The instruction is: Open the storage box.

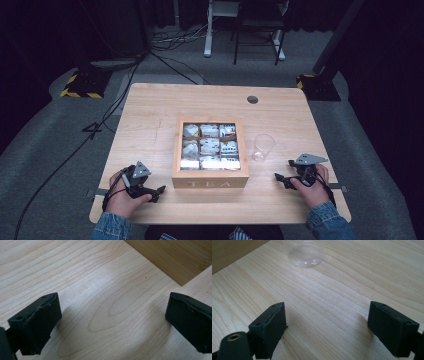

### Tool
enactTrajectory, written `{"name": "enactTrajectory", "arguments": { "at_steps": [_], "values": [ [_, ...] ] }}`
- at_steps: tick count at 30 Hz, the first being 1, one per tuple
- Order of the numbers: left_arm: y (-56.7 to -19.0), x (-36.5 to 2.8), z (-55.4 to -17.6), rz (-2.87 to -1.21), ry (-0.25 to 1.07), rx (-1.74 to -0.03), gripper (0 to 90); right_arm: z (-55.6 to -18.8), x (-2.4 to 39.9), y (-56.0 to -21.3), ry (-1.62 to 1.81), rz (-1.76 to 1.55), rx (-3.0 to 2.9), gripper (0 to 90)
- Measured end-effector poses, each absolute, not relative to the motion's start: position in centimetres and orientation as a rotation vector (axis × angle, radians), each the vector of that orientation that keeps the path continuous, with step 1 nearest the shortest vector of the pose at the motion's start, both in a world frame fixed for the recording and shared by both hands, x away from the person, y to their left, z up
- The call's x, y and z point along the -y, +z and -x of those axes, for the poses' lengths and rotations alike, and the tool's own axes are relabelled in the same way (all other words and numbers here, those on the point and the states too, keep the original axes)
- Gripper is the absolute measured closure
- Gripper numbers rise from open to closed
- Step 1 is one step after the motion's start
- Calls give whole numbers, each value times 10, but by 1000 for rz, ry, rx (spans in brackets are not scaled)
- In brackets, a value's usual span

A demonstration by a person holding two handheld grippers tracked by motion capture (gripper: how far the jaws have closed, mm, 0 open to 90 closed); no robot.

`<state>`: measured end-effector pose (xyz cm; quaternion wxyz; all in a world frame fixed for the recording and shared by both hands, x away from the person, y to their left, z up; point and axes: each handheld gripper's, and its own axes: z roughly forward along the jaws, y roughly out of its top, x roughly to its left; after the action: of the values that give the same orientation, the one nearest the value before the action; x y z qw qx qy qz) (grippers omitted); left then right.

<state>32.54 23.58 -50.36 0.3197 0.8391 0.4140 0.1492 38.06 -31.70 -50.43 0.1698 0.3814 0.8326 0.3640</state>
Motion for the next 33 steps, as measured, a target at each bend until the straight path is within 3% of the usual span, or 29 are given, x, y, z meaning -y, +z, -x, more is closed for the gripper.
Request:
{"name": "enactTrajectory", "arguments": {
  "at_steps": [2,3,5,16,33],
  "values": [
    [-502,-236,-325,-2205,383,-1087,64,-381,317,-504,1035,-1083,-2366,155],
    [-500,-237,-325,-2212,378,-1071,201,-381,317,-504,1035,-1083,-2366,155],
    [-496,-238,-324,-2212,336,-1063,241,-381,317,-504,1034,-1083,-2366,155],
    [-470,-235,-316,-2131,259,-1114,262,-380,317,-504,1033,-1085,-2364,156],
    [-454,-193,-306,-2170,247,-914,290,-379,317,-504,1036,-1087,-2361,158]
  ]
}}
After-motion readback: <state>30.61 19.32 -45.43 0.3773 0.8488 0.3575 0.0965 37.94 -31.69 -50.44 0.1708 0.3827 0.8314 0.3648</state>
